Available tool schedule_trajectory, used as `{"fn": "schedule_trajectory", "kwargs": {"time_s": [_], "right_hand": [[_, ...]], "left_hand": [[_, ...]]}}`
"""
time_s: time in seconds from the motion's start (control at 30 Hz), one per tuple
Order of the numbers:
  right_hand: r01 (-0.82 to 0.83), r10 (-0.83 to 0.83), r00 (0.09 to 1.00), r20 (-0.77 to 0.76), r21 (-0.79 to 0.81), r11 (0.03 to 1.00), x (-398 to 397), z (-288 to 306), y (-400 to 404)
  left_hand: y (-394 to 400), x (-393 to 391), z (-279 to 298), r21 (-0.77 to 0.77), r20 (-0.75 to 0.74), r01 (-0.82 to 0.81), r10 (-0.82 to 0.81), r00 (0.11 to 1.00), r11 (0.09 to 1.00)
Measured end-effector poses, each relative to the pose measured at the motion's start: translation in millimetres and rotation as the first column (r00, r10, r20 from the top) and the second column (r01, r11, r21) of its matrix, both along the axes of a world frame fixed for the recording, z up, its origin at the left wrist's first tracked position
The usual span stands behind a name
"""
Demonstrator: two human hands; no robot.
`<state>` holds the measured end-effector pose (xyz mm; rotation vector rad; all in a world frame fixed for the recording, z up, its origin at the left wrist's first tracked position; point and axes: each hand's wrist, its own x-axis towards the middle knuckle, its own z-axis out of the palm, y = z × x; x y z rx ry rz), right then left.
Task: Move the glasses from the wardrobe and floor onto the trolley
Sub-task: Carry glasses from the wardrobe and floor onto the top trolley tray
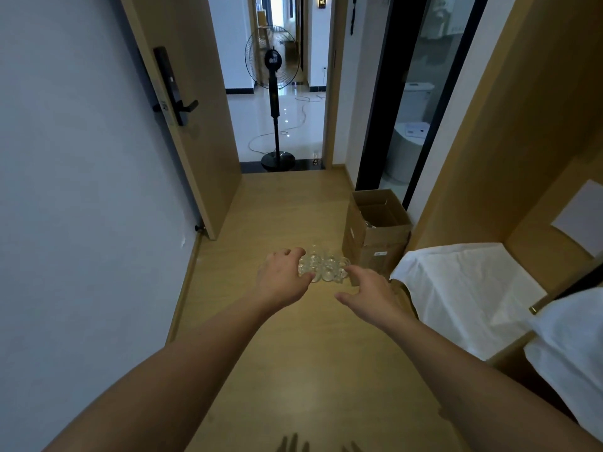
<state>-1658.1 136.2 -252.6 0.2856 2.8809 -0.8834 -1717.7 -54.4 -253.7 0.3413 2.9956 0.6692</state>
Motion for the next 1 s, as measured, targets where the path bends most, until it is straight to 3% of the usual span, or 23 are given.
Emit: {"fn": "schedule_trajectory", "kwargs": {"time_s": [0.3, 0.63, 1.0], "right_hand": [[-0.002, 0.002, 0.999, 0.042, -0.007, 1.000, -80.7, -8.6, 12.0], [-0.056, 0.058, 0.997, 0.044, -0.041, 0.998, -228.2, -19.6, 38.8], [0.012, -0.003, 0.997, 0.074, -0.114, 0.993, -365.4, -48.1, 80.3]], "left_hand": [[10.8, -75.8, -12.1, -0.008, 0.026, 0.022, -0.022, 0.999, 1.000], [41.6, -205.3, -15.0, -0.050, 0.045, -0.001, 0.003, 0.999, 0.999], [79.6, -341.6, -30.2, -0.147, 0.112, -0.001, 0.018, 0.994, 0.989]]}}
